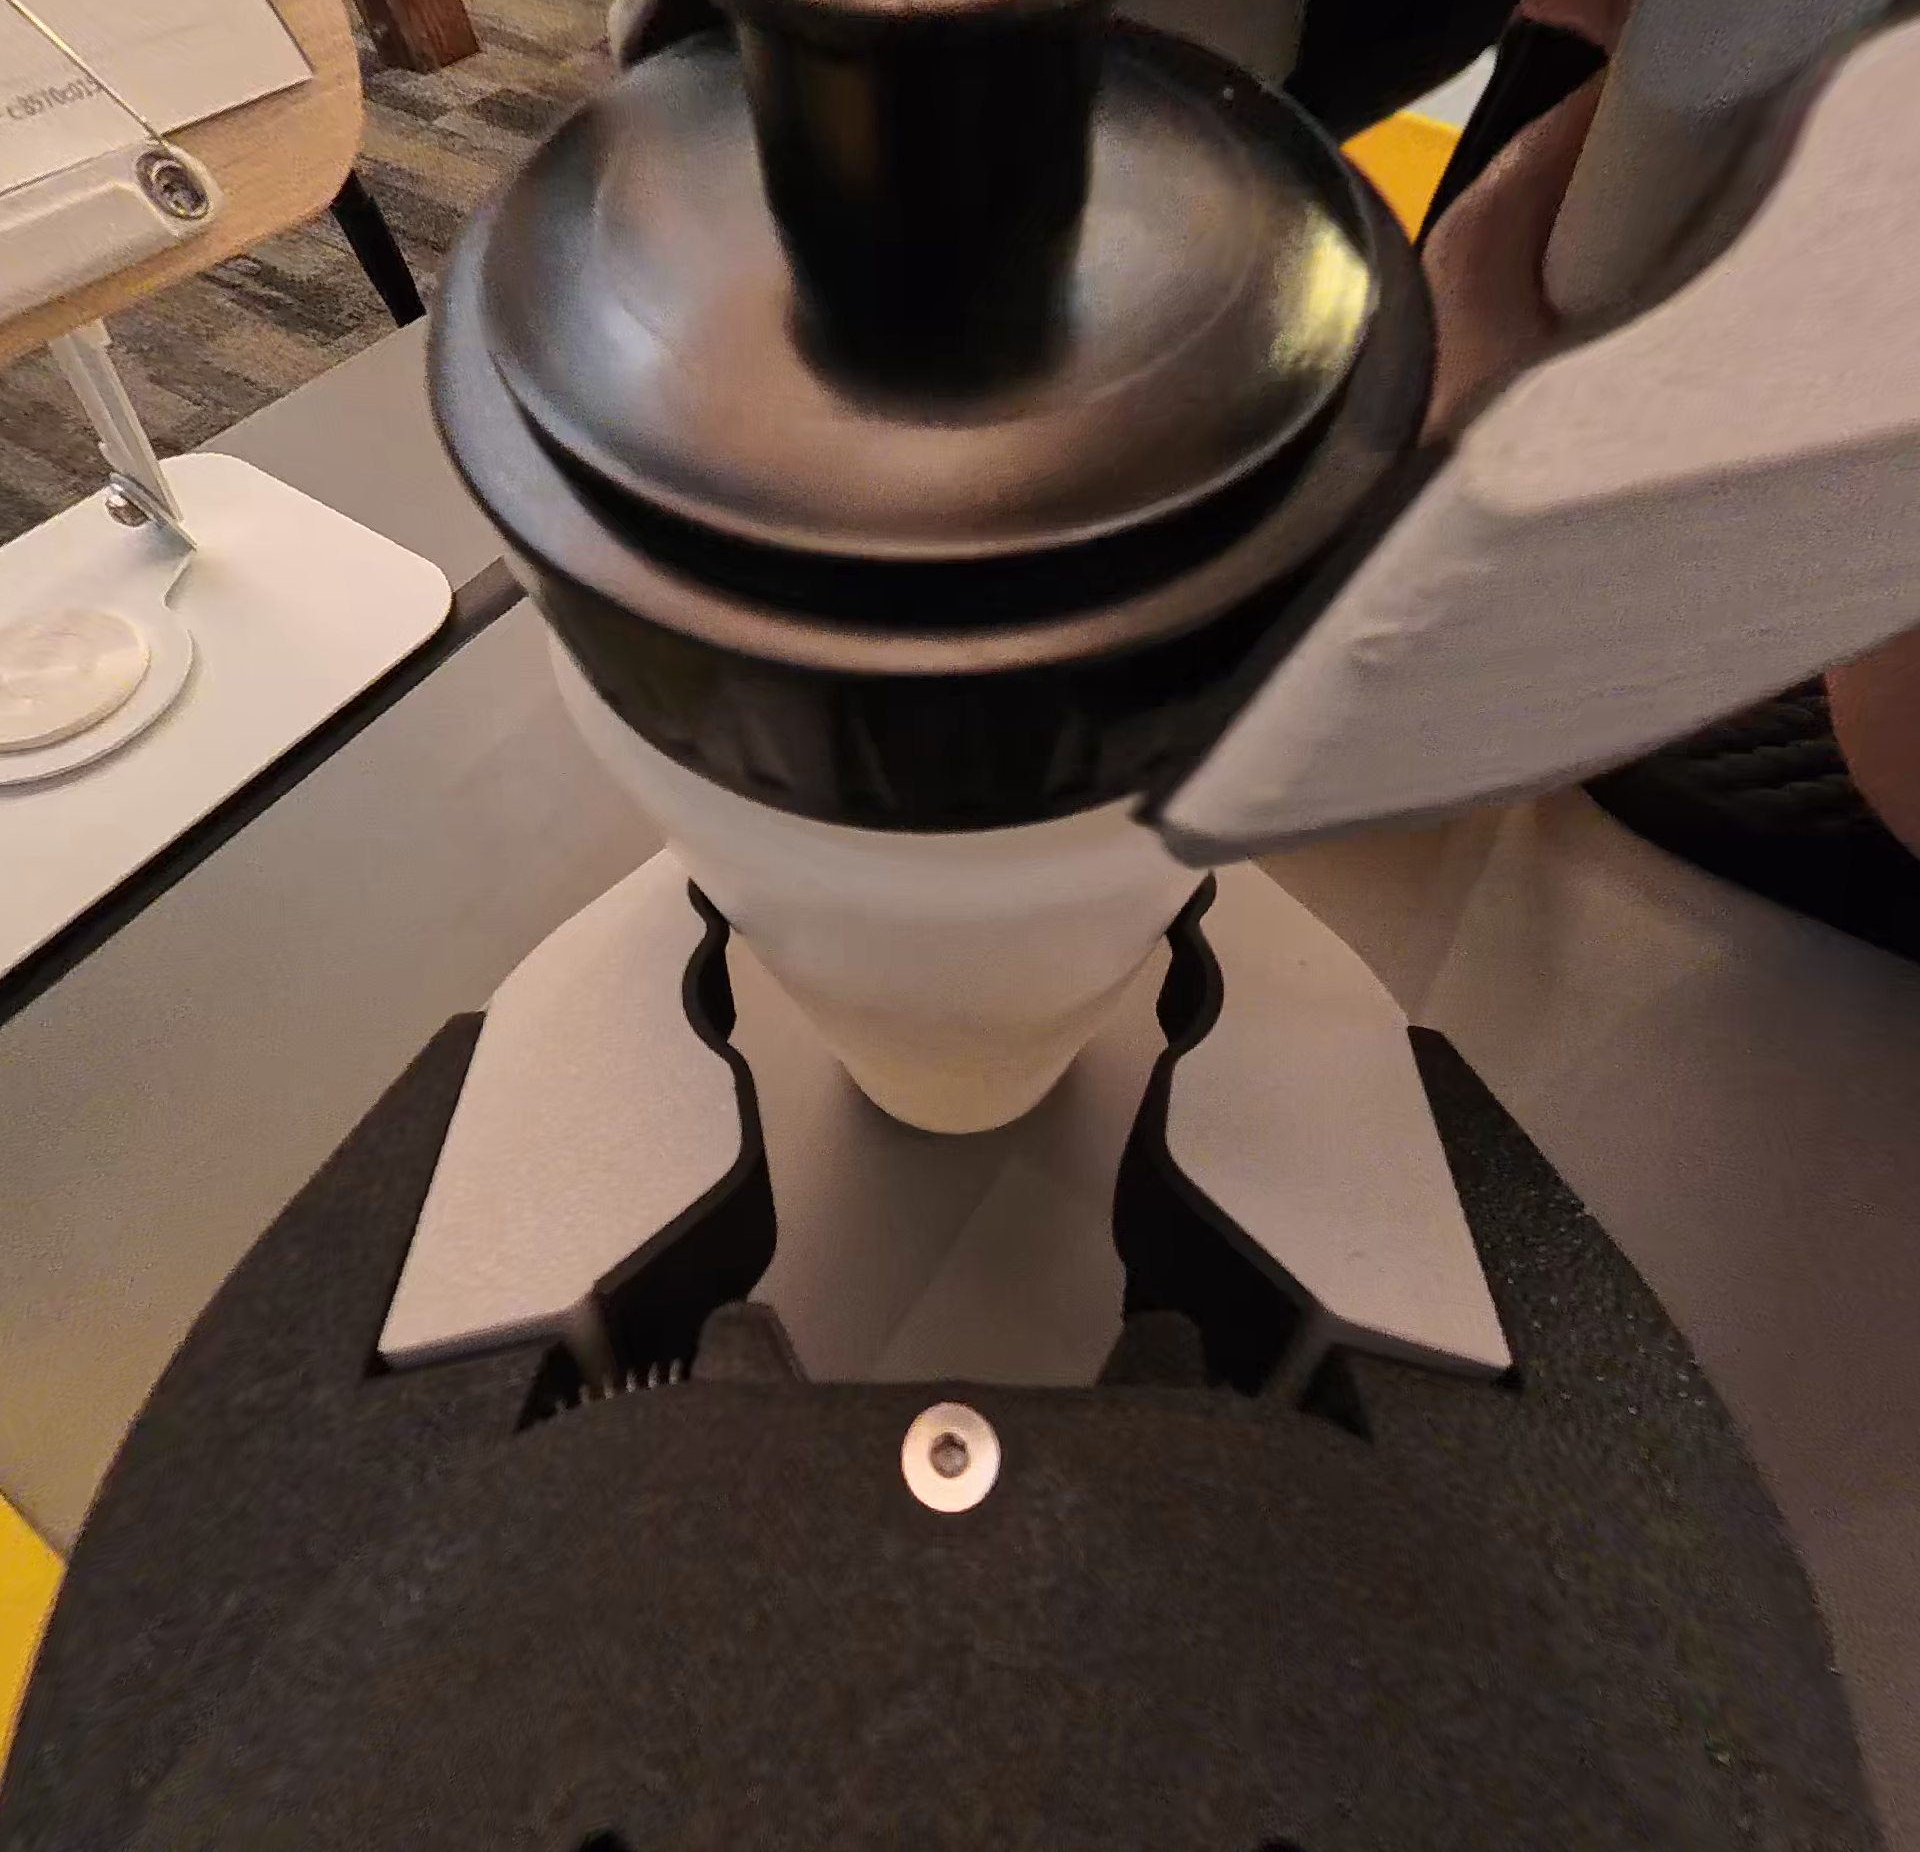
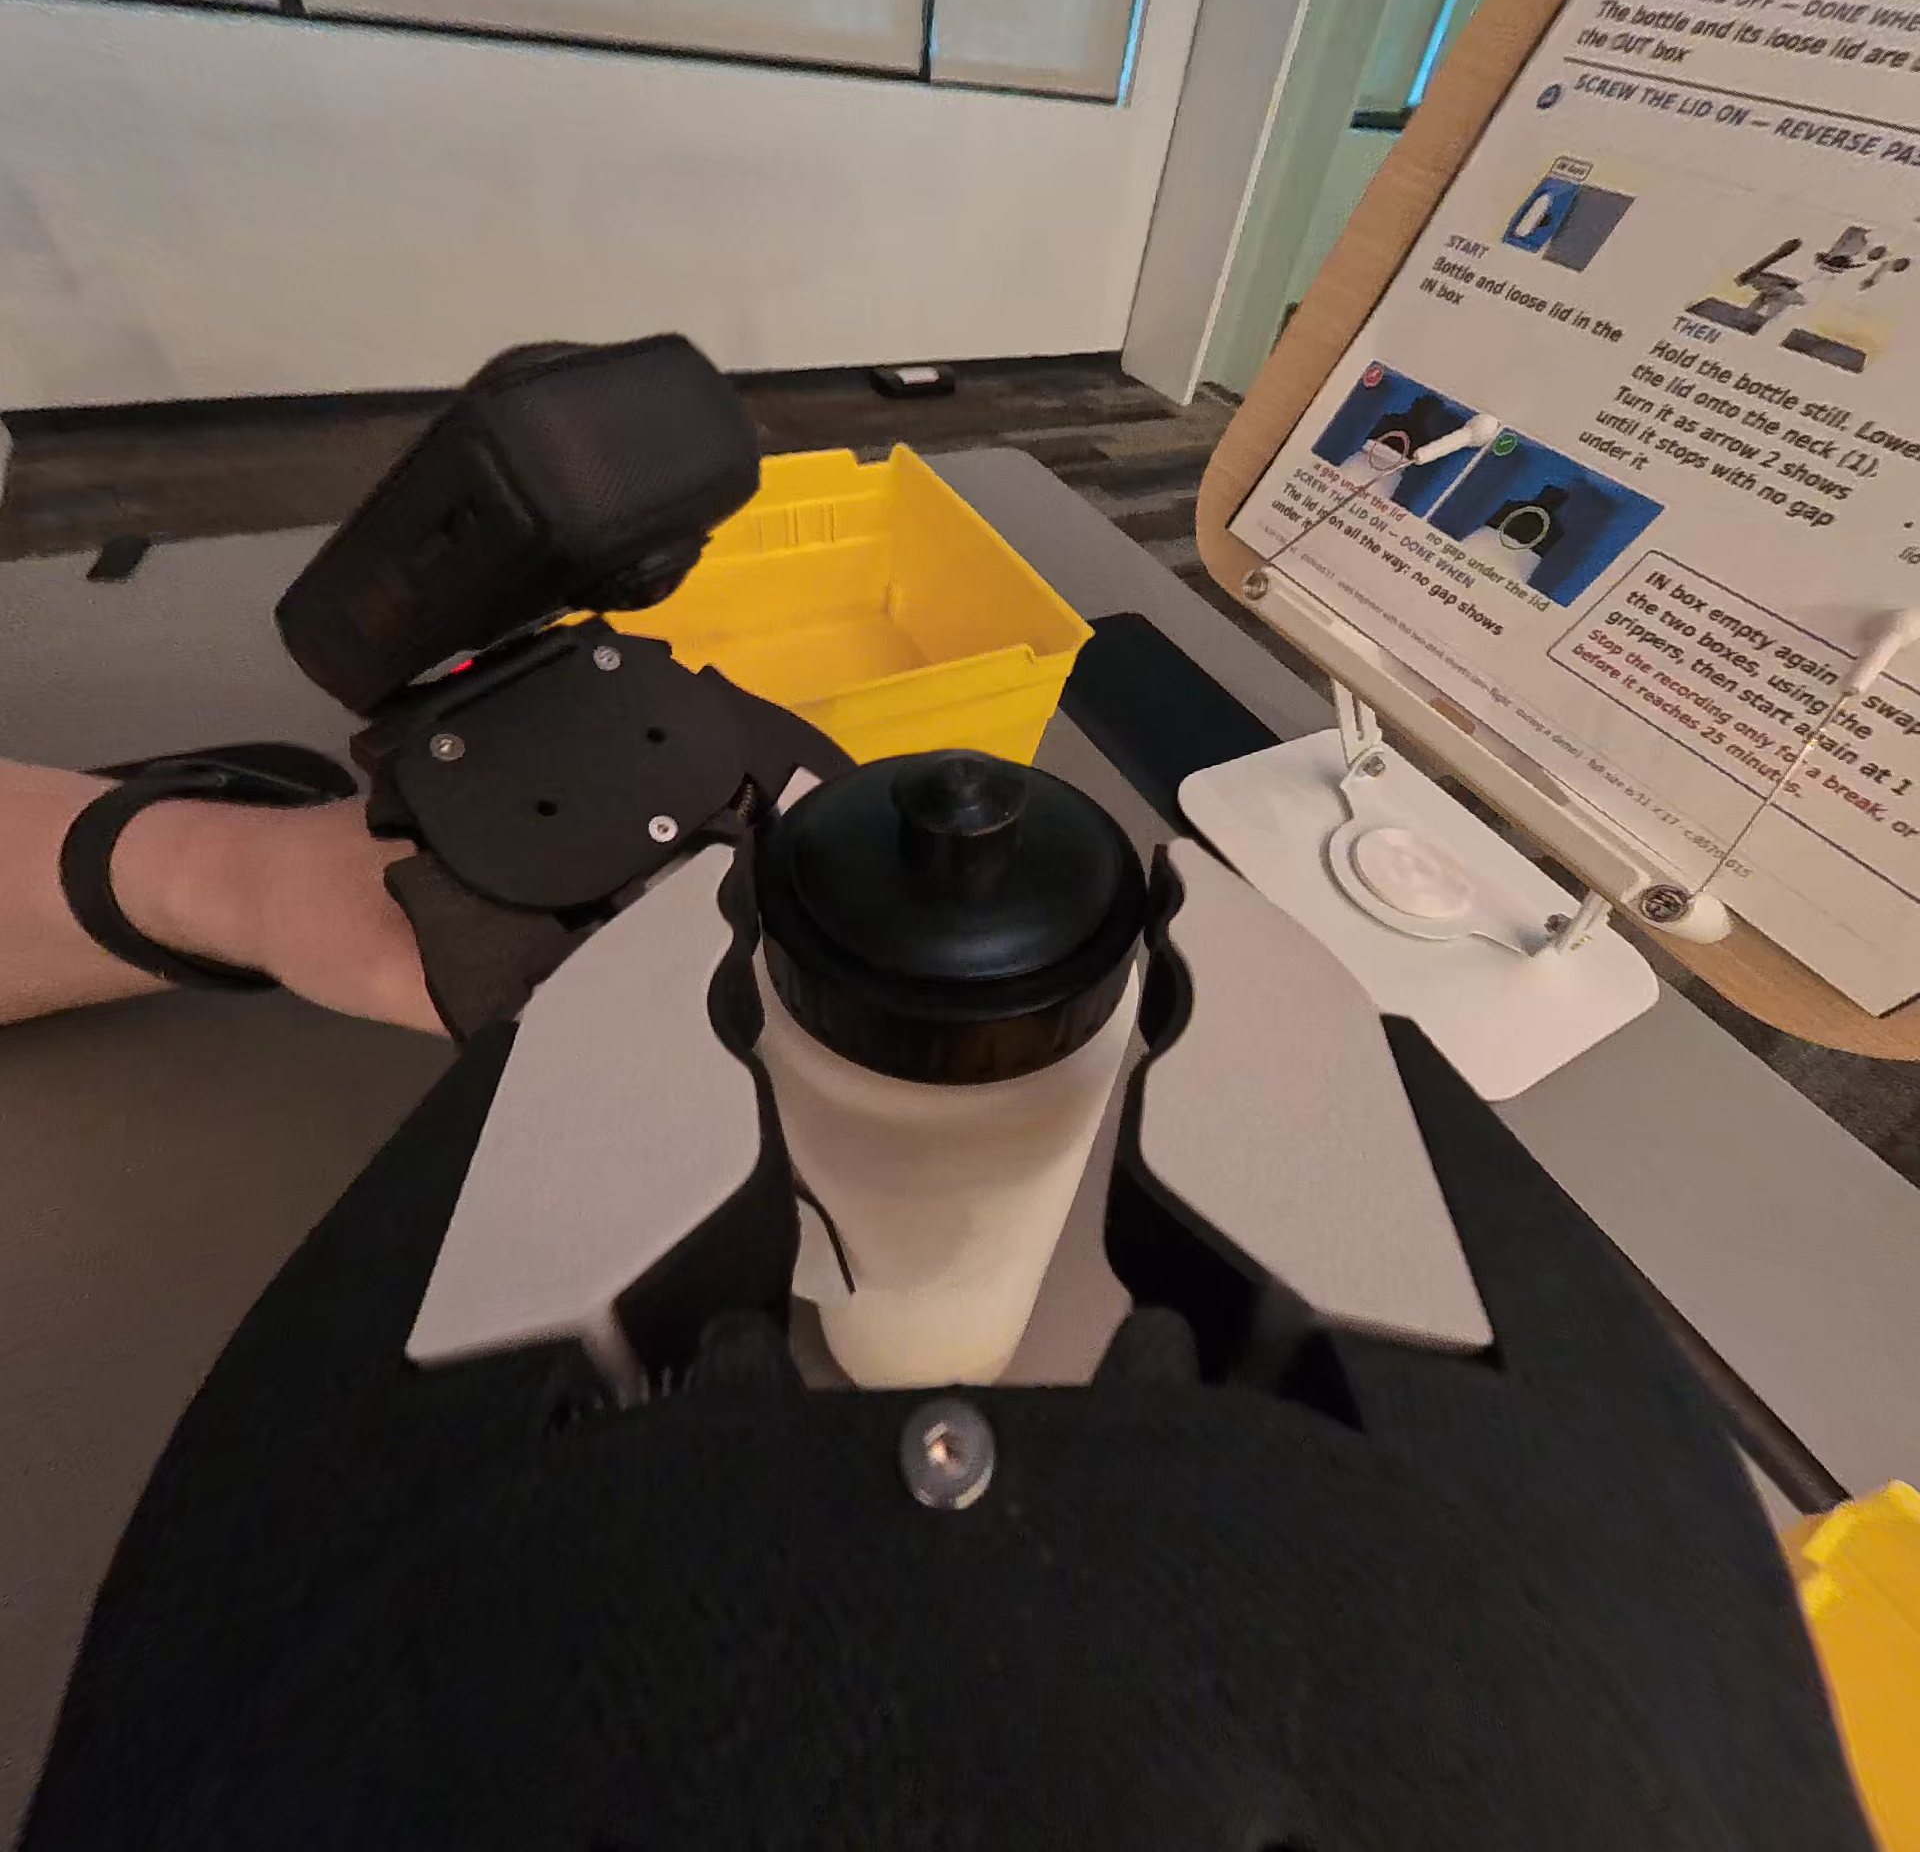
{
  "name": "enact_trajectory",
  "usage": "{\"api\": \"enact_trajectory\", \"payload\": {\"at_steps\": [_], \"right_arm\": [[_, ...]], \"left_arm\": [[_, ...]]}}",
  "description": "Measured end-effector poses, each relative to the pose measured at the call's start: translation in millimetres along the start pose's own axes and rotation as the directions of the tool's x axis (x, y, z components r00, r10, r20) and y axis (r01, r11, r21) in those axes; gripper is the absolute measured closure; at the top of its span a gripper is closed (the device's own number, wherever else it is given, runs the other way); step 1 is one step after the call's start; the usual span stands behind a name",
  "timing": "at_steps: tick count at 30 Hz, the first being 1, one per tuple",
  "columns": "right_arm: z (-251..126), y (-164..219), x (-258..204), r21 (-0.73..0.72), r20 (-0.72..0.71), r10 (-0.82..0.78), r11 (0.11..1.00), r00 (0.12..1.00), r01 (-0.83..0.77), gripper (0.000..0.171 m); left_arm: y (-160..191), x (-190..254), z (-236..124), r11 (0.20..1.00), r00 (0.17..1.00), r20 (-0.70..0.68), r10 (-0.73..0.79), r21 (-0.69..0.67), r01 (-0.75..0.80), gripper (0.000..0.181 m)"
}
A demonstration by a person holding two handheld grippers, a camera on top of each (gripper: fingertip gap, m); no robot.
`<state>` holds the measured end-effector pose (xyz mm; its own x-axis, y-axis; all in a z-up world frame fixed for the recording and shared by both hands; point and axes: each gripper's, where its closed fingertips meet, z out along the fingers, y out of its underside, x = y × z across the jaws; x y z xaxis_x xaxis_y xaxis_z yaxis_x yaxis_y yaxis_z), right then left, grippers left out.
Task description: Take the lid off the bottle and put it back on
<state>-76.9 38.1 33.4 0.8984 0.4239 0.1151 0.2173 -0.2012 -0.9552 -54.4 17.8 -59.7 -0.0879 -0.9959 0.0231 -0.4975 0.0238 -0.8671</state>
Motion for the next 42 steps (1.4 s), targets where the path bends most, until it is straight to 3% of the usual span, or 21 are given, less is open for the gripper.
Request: {"api": "enact_trajectory", "payload": {"at_steps": [4, 11, 14, 19, 22, 27, 31, 33, 36, 42], "right_arm": [[-11.7, 2.3, -8.0, -0.017, 0.159, -0.020, 1.000, 0.987, 0.023, 0.093], [-22.3, 5.7, -14.3, 0.006, 0.282, -0.051, 0.999, 0.958, 0.051, 0.097], [-19.0, 4.5, -11.8, -0.004, 0.246, -0.038, 0.999, 0.969, 0.040, 0.098], [-1.6, 0.2, 2.1, 0.017, 0.021, 0.011, 1.000, 1.000, -0.012, 0.098], [2.7, -1.7, 1.3, 0.029, -0.031, 0.004, 1.000, 1.000, -0.004, 0.098], [-10.0, -0.7, 1.4, 0.015, 0.105, 0.010, 1.000, 0.994, -0.011, 0.093], [-17.0, 2.8, -8.7, 0.011, 0.283, 0.086, 0.996, 0.955, -0.093, 0.099], [-16.7, 3.0, -10.9, 0.012, 0.302, 0.091, 0.995, 0.949, -0.100, 0.099], [-13.8, 2.2, -9.1, 0.008, 0.257, 0.090, 0.995, 0.962, -0.095, 0.100], [0.6, -1.2, 3.3, 0.046, 0.020, 0.138, 0.989, 0.990, -0.139, 0.100]], "left_arm": [[0.8, 8.4, 1.2, 0.998, 0.997, -0.045, 0.062, -0.012, -0.063, 0.100], [2.1, 26.8, 2.1, 0.992, 0.982, -0.146, 0.119, -0.012, -0.122, 0.100], [1.4, 23.9, 2.0, 0.995, 0.986, -0.136, 0.093, -0.011, -0.096, 0.100], [1.5, -0.2, 1.1, 0.999, 0.999, 0.036, 0.031, -0.024, -0.031, 0.100], [2.9, -2.6, -1.2, 0.999, 0.999, 0.036, 0.032, -0.040, -0.031, 0.100], [3.2, 6.4, -0.5, 0.997, 0.997, -0.045, 0.059, -0.038, -0.060, 0.100], [3.9, 17.2, -0.6, 0.994, 0.990, -0.103, 0.096, -0.043, -0.101, 0.100], [4.5, 18.2, -1.4, 0.993, 0.989, -0.108, 0.101, -0.051, -0.107, 0.100], [4.5, 14.5, -1.4, 0.994, 0.993, -0.076, 0.087, -0.058, -0.092, 0.100], [3.5, -4.0, -1.8, 0.999, 0.997, 0.071, 0.010, -0.051, -0.007, 0.100]]}}
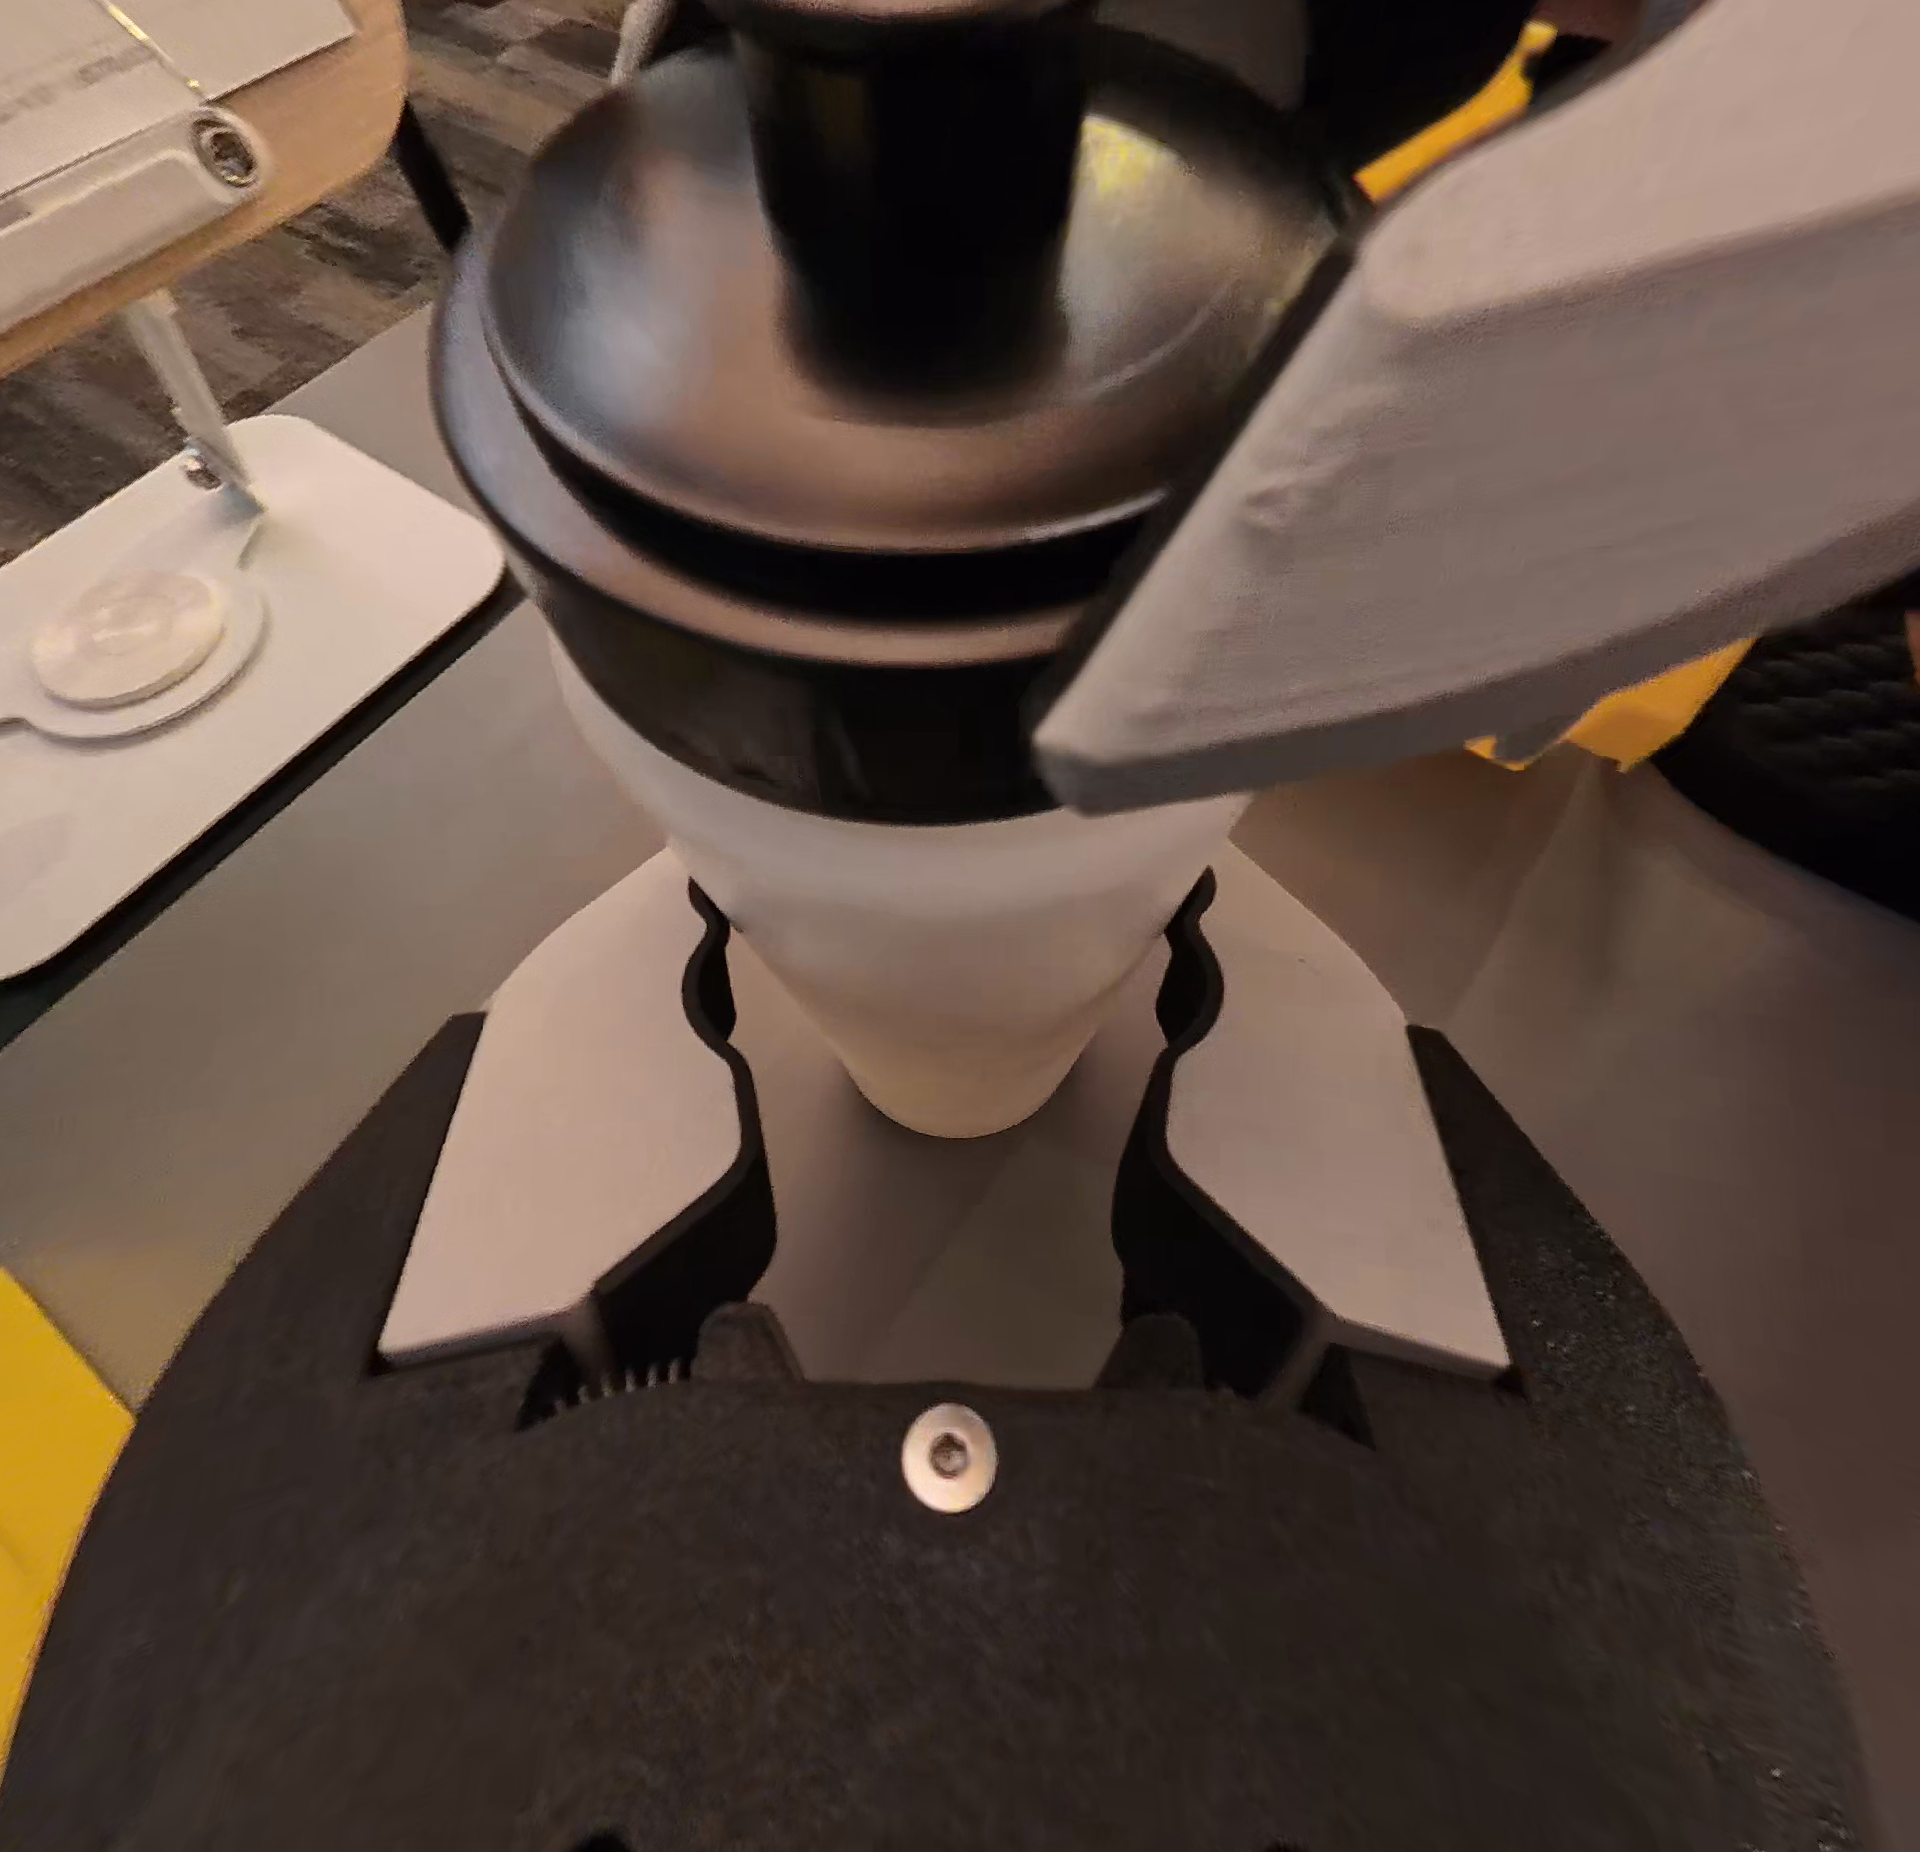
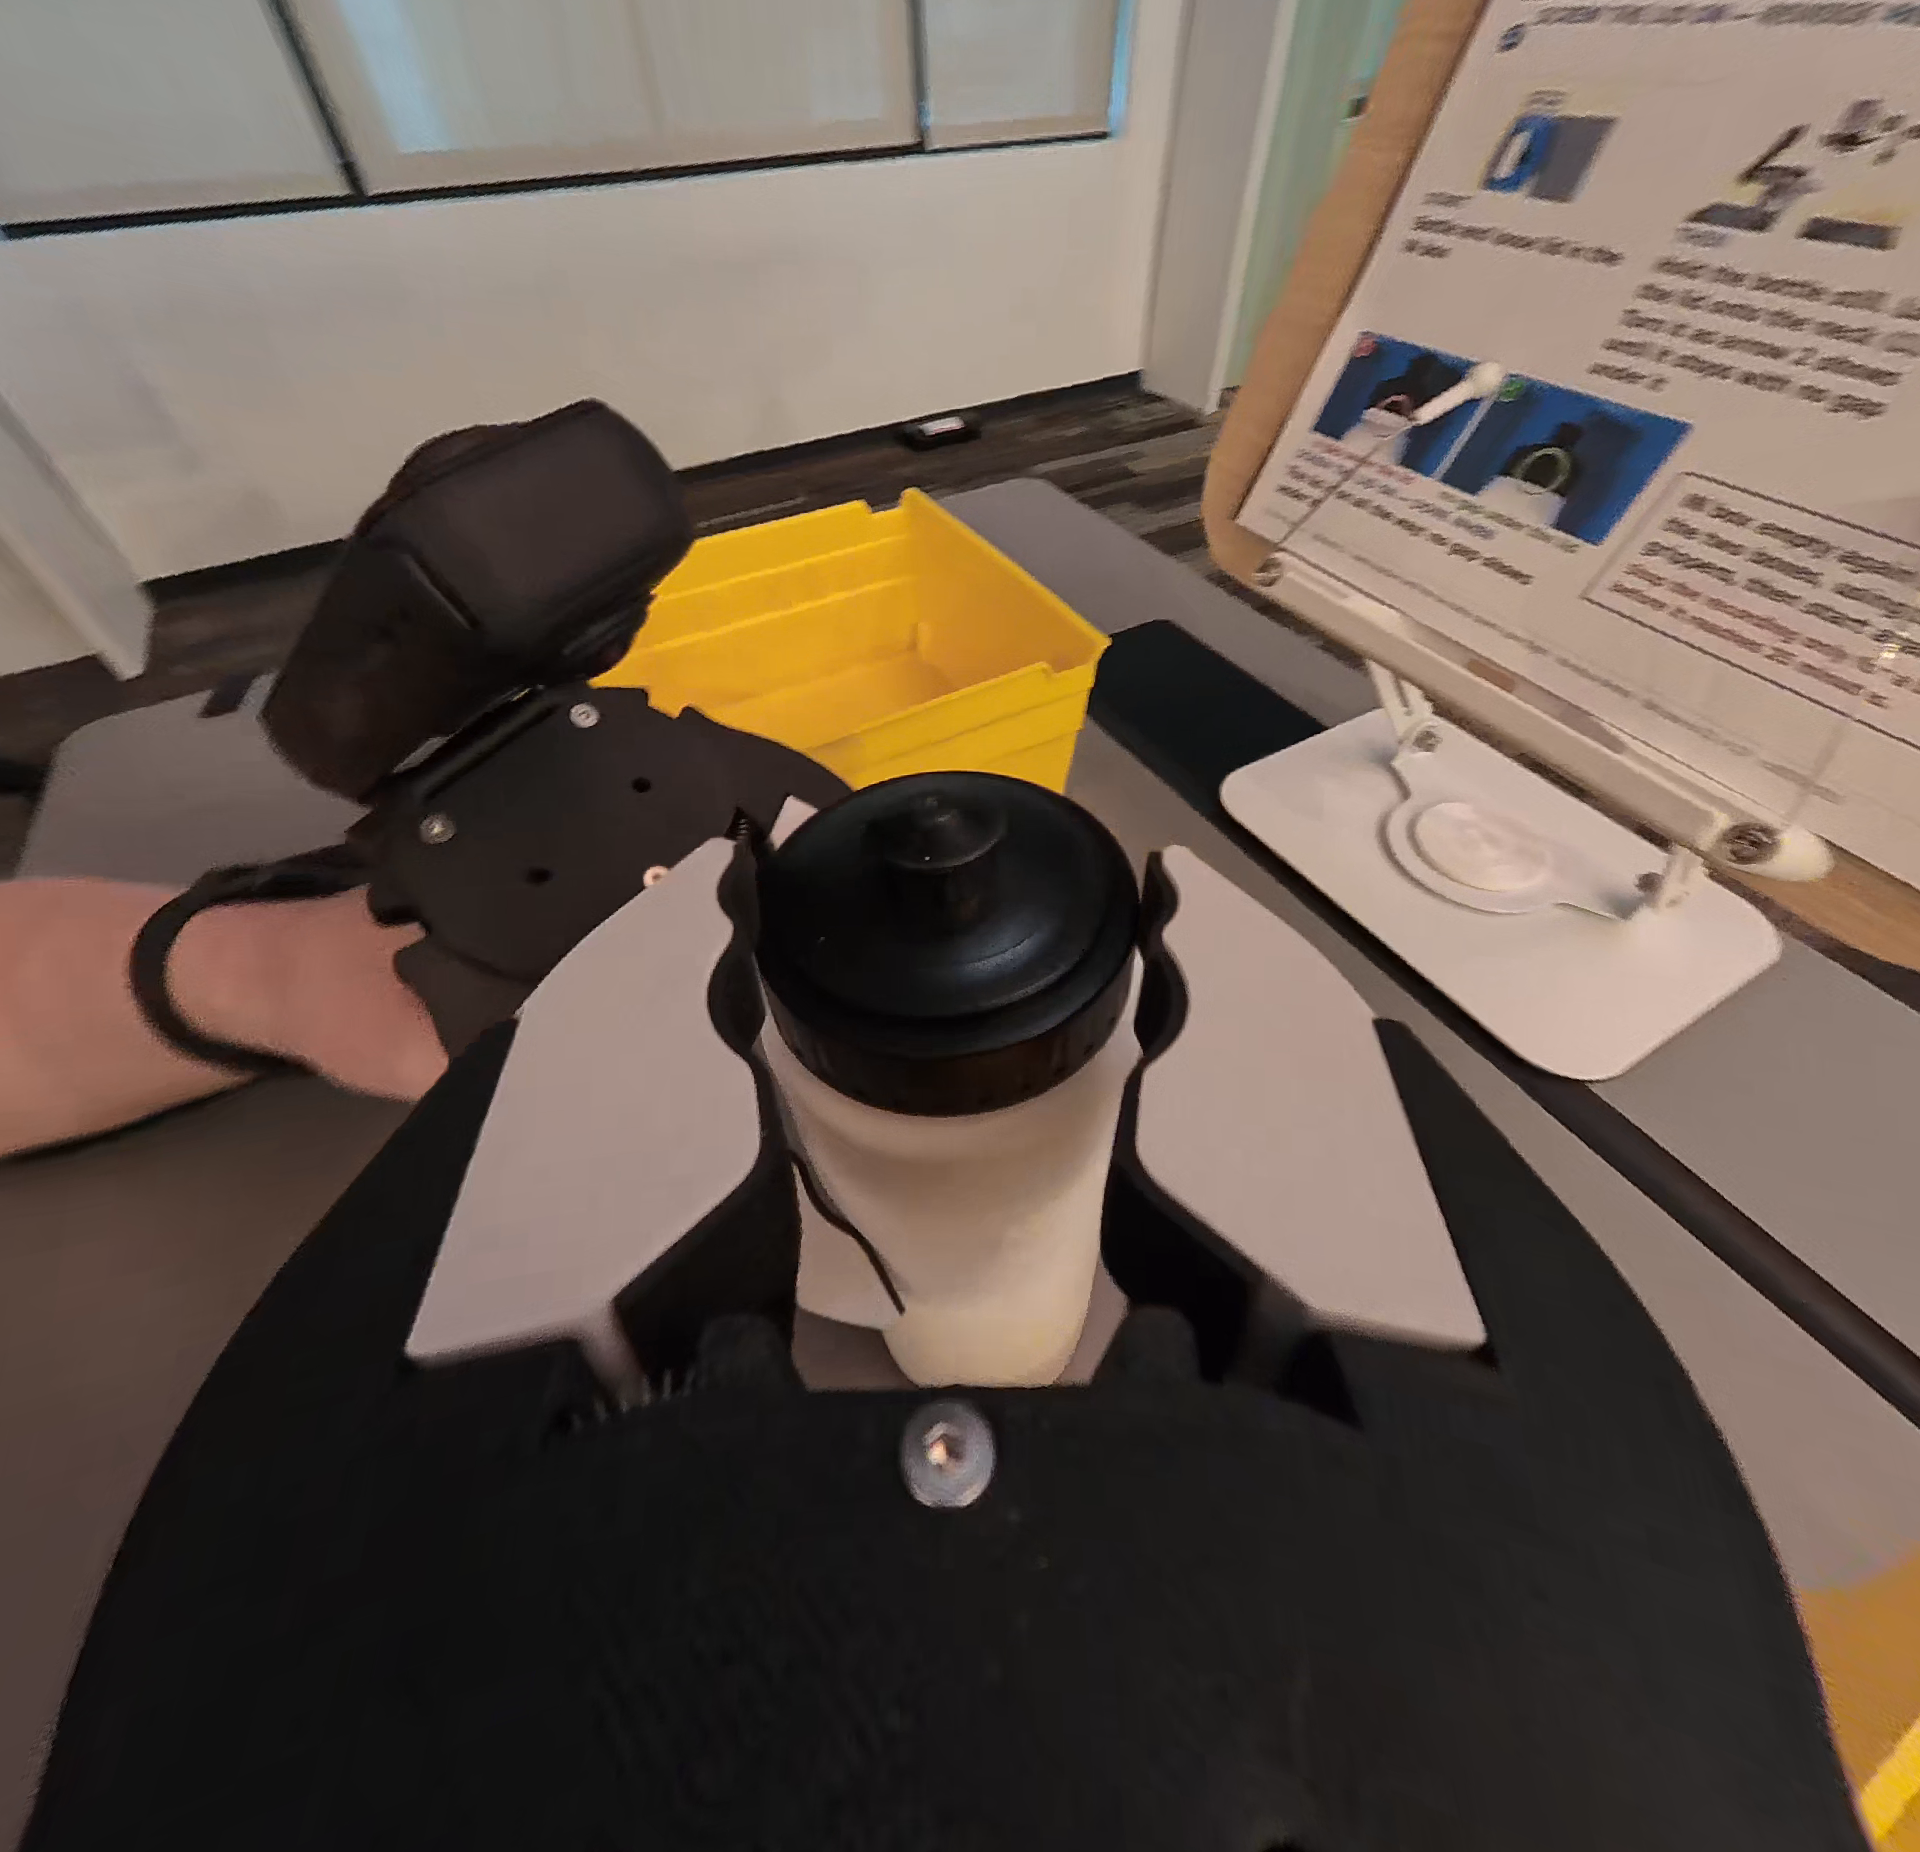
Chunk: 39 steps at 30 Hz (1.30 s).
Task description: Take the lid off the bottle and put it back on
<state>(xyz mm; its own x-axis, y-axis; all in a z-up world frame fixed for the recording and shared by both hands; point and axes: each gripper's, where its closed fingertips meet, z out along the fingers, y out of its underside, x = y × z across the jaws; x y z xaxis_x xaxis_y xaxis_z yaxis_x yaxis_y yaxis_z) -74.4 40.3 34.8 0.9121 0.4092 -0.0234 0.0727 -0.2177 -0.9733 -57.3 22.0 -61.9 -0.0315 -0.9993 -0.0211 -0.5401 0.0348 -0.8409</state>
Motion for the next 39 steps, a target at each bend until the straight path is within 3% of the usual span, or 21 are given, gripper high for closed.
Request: {"api": "enact_trajectory", "payload": {"at_steps": [3, 12, 16, 20, 23, 33, 36, 39], "right_arm": [[2.4, -1.3, -0.7, 0.012, -0.043, -0.008, 1.000, 0.999, 0.009, 0.100], [-13.7, 9.3, -12.1, -0.063, 0.184, -0.194, 0.976, 0.964, 0.209, 0.097], [-6.0, 6.2, -6.6, -0.056, 0.096, -0.160, 0.985, 0.983, 0.165, 0.096], [3.7, 3.8, 2.9, -0.035, -0.092, -0.111, 0.993, 0.990, 0.108, 0.096], [5.3, 3.0, 2.6, -0.036, -0.150, -0.111, 0.994, 0.982, 0.107, 0.096], [-16.6, 0.9, -9.9, -0.029, 0.210, -0.078, 0.996, 0.975, 0.086, 0.094], [-21.9, 3.3, -25.5, -0.023, 0.307, -0.126, 0.990, 0.943, 0.139, 0.105], [-24.6, 6.4, -30.5, -0.030, 0.338, -0.149, 0.985, 0.929, 0.169, 0.096]], "left_arm": [[0.7, -1.3, -1.3, 1.000, 1.000, -0.008, 0.006, -0.006, -0.006, 0.100], [0.8, 20.9, -1.2, 0.996, 0.981, -0.171, 0.093, 0.007, -0.093, 0.100], [-0.4, 13.1, -0.6, 0.999, 0.992, -0.124, 0.039, 0.008, -0.038, 0.100], [0.5, -2.0, -0.4, 1.000, 1.000, 0.003, -0.002, -0.004, 0.002, 0.100], [1.2, -2.7, -1.3, 1.000, 1.000, 0.007, -0.006, -0.010, 0.006, 0.100], [3.0, 27.1, -3.7, 0.993, 0.970, -0.214, 0.117, -0.007, -0.121, 0.100], [4.8, 33.3, -5.9, 0.989, 0.959, -0.249, 0.138, -0.015, -0.147, 0.100], [5.5, 34.4, -6.8, 0.988, 0.955, -0.261, 0.143, -0.017, -0.153, 0.100]]}}
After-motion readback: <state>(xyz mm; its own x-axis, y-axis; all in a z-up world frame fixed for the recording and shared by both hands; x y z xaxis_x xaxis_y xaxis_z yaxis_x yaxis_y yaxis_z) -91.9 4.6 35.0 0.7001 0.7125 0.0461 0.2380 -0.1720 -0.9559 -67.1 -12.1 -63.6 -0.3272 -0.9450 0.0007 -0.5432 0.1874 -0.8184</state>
